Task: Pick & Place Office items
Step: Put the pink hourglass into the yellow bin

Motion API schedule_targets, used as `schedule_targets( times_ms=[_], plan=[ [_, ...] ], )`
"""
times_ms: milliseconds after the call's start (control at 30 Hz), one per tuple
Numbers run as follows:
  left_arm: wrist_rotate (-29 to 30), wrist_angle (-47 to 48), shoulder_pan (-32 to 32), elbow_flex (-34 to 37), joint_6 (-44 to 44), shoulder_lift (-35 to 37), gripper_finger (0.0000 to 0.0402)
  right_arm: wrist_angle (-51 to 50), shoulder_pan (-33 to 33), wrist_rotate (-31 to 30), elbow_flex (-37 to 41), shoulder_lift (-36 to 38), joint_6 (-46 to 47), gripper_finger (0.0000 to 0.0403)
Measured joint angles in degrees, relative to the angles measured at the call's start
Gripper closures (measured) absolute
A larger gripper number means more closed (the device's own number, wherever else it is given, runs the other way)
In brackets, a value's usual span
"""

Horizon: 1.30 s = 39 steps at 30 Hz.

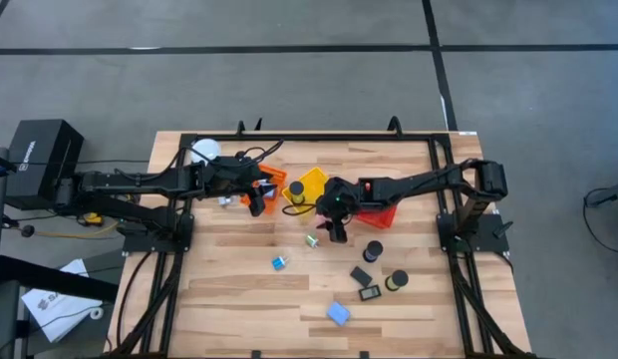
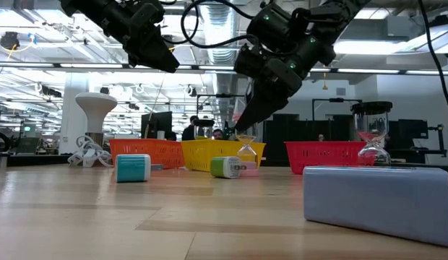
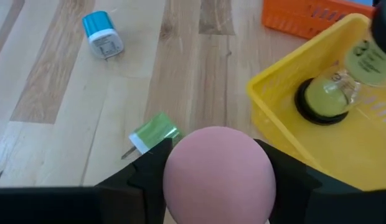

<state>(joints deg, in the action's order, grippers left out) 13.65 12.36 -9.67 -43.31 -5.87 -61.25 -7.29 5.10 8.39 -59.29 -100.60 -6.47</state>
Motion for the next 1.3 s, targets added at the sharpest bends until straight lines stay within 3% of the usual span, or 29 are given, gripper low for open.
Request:
schedule_targets(
  times_ms=[200, 533, 700, 867, 1000, 1167, 1300],
  plan=[
    [0.0, 0.02, 0.01, 0.0, 0.02, 0.0, 0.0252, 0.03, 0.6, 2.28, -0.01, 0.17, -1.25, 0.0196],
    [0.0, 0.02, 0.0, 0.0, 0.02, 0.0, 0.0252, -0.17, 0.71, 2.31, -0.13, 0.2, -1.48, 0.0215],
    [0.0, 0.02, 0.0, 0.0, -0.21, 0.0, 0.0252, -0.17, 0.64, 2.31, -0.15, 0.2, -1.5, 0.0187],
    [0.0, -0.24, 0.0, 0.0, -0.44, 0.0, 0.0252, -0.16, 0.63, 2.31, -0.17, 0.2, -1.19, 0.0215],
    [0.0, -0.51, 0.0, 0.0, -0.44, 0.0, 0.0252, -0.39, 0.64, 3.43, -0.2, 0.2, -1.15, 0.0216],
    [0.0, -0.87, 0.0, 0.0, -0.44, 0.0, 0.0252, -0.42, 0.55, 3.81, -0.2, 0.2, -1.3, 0.0178],
    [0.0, -0.97, 0.0, 0.0, -0.44, 0.0, 0.0252, -0.39, 0.55, 3.81, -0.2, 0.2, -0.89, 0.0186]
  ],
)
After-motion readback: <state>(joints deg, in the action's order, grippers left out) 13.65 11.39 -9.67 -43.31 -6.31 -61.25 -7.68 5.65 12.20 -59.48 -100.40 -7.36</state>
